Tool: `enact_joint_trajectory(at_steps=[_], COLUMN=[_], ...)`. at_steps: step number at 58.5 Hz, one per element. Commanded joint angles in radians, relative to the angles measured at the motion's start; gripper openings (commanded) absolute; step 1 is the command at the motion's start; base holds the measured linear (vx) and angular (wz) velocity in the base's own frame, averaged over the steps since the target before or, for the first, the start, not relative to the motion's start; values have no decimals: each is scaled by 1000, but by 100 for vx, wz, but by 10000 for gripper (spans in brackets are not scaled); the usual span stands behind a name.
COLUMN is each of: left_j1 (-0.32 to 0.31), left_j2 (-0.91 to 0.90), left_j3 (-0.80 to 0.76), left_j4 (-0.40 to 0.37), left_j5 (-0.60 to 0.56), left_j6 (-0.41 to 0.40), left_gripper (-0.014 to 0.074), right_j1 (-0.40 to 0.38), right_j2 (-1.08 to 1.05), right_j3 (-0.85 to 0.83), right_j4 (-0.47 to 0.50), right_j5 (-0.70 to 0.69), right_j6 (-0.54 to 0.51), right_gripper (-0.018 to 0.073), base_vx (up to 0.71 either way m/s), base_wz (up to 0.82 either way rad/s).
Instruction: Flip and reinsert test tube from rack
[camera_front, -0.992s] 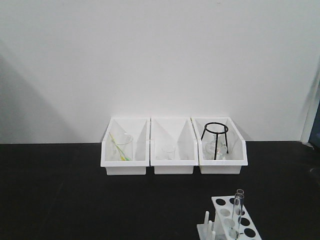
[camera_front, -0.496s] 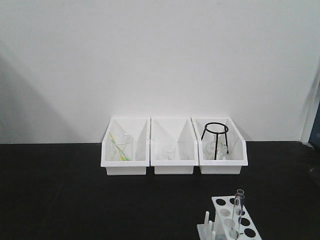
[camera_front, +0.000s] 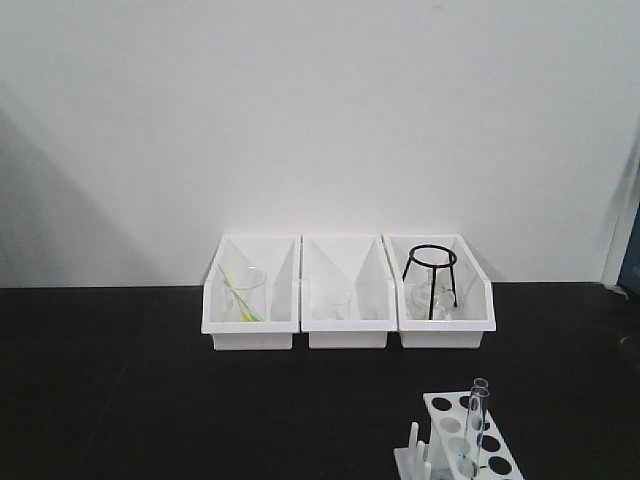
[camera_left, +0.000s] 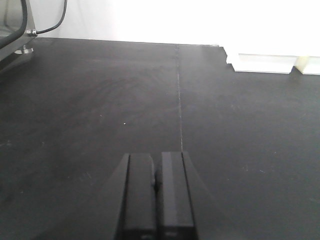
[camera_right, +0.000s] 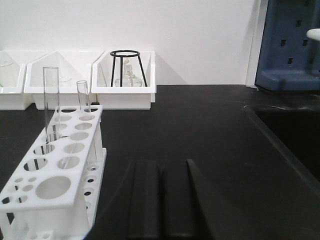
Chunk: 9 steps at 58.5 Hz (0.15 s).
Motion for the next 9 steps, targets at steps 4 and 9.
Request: enact_joint_trajectory(at_steps=[4, 9], left_j1=[-7, -7], left_j2=[-11, -11], left_j3=[0, 0], left_j4=[-4, -4], left_j5=[-87, -87], left_j6=[0, 0], left_gripper=[-6, -6], right_j1=[0, 0], right_j2=[-7, -7], right_j3=[0, 0], right_j4=[-13, -13], right_j5=[-83, -83], right_j6=[0, 0], right_gripper=[-12, -12], base_vx=[0, 0], base_wz=[0, 0])
